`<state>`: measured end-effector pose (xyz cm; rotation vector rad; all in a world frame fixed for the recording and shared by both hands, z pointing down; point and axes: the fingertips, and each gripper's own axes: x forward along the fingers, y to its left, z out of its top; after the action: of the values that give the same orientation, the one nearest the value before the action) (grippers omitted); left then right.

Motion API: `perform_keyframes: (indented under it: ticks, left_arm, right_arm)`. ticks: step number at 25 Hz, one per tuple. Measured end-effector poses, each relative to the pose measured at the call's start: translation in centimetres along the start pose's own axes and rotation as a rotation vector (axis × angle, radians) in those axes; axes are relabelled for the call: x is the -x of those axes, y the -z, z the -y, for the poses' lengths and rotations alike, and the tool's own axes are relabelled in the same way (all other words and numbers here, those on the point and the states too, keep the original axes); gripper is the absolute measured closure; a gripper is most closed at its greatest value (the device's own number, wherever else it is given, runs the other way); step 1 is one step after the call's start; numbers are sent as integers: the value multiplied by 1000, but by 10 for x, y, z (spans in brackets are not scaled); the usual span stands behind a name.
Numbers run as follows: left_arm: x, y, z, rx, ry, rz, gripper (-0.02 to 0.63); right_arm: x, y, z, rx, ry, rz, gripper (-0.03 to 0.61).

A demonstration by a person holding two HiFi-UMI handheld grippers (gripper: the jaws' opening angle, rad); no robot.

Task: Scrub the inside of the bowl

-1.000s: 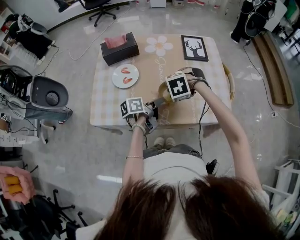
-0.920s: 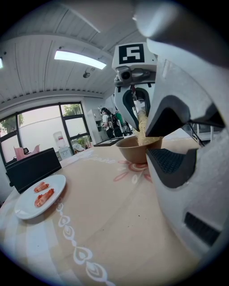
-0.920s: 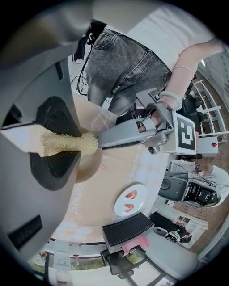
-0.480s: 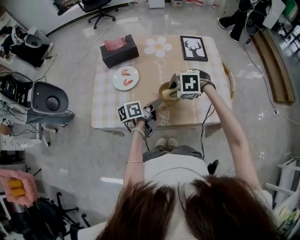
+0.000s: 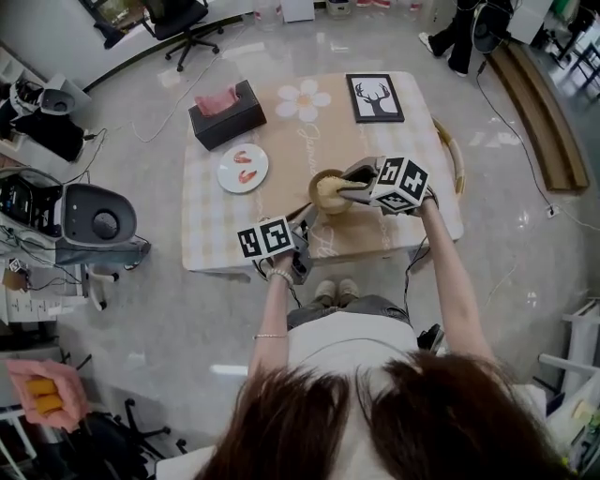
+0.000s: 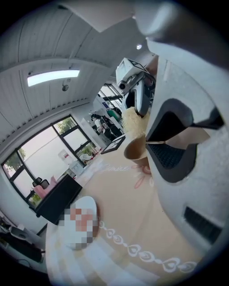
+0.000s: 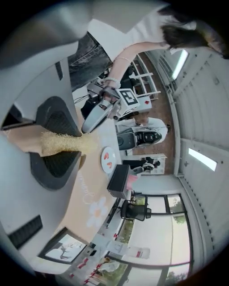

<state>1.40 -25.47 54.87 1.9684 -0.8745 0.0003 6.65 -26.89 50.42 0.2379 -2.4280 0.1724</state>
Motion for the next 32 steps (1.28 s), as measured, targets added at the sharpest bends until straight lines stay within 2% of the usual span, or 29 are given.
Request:
perform_keyframes:
  ticks: [3, 11, 18, 26, 32]
  left_arm:
    - [-2, -6, 6, -85, -21, 17, 592]
    - [-3, -17, 16, -218, -40, 86, 601]
    - [1, -25, 25, -307, -31, 141, 601]
    - [5, -33, 24, -380, -35, 201, 602]
    - [4, -36, 28, -418, -42, 223, 601]
  right_arm:
    - [11, -6, 2, -74, 39, 144, 485]
    - [27, -15, 5, -219, 85, 426, 485]
    - [40, -26, 6, -300, 96, 597, 485]
    - [45, -29, 7, -369, 101, 742, 486]
    - [50, -28, 7, -398, 114, 798, 486]
